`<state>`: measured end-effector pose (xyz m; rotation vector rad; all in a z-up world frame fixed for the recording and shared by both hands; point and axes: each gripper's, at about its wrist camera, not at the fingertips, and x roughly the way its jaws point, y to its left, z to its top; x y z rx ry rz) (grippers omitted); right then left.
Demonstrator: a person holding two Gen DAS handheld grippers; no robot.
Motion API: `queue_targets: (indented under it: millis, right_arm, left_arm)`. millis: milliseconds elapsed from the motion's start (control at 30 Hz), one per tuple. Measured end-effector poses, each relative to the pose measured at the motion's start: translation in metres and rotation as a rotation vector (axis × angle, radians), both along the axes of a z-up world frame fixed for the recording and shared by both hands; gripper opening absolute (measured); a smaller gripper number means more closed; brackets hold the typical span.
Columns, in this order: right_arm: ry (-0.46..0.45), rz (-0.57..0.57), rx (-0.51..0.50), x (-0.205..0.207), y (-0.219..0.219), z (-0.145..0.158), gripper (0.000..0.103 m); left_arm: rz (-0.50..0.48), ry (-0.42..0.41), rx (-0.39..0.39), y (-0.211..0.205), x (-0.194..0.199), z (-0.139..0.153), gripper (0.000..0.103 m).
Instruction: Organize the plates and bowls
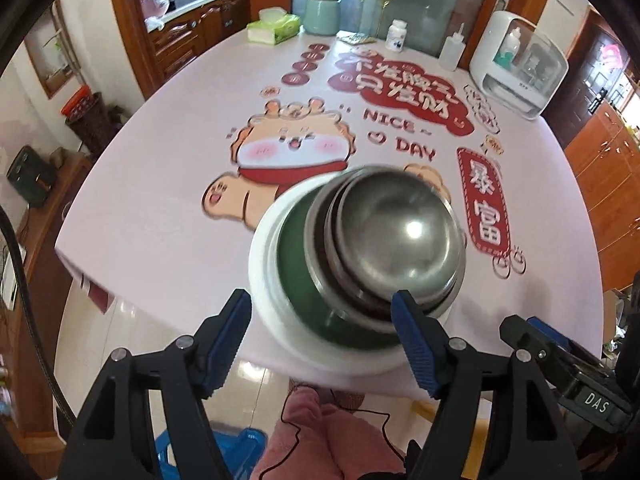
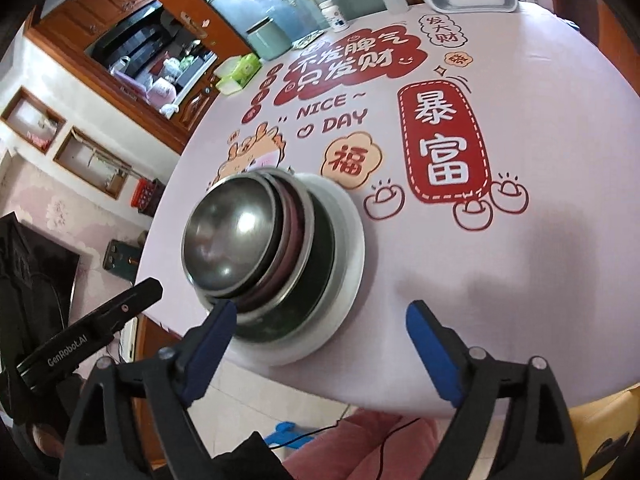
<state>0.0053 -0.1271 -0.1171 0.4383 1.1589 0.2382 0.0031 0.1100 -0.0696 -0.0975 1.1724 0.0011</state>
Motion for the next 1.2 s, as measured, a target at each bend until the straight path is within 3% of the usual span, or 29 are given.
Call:
queue_targets:
  millis: [300,367,500,567,633,833,967,1200]
  right_arm:
    - [-0.032,-0.003,-0.119,-0.020,0.011,0.033,0.095]
    - [-0.038,-0.018,-0.135,-0.022,0.011,0.041,0.096]
    - [-0.067,-0.071,-0.176,-0.028,0.010,0.068,0.096]
    - [-0.069,-0.095,-0.212,-0.032,0.011,0.081,0.097]
    - [-0.069,-0.111,-0.250,-0.036,0.014,0.090,0.098]
    - [-0.130,-0.123,-0.299,-0.051,0.030,0.110,0.098]
    - [-0.198,-0.135,-0.347,-0.061,0.044,0.121,0.098]
    - [-0.220,-0.179,-0.362,-0.067,0.049,0.125,0.103]
  left_arm:
    - [-0.037,-0.036,-0.019,0.005,-0.011,0.018,0.072]
    - [-0.063,-0.052,-0.008,0.003,-0.011,0.027,0.079]
    - [-0.127,-0.111,-0.005,-0.001,-0.013,0.050,0.081]
    - [-0.150,-0.129,0.020,-0.003,-0.013,0.058,0.089]
    - [-0.169,-0.135,0.053,-0.003,-0.012,0.066,0.090]
    - [-0.141,-0.221,0.078,0.007,-0.019,0.087,0.101]
    - [-0.136,-0.261,0.083,0.011,-0.022,0.092,0.102]
    - [-0.144,-0.278,0.109,0.013,-0.024,0.095,0.102]
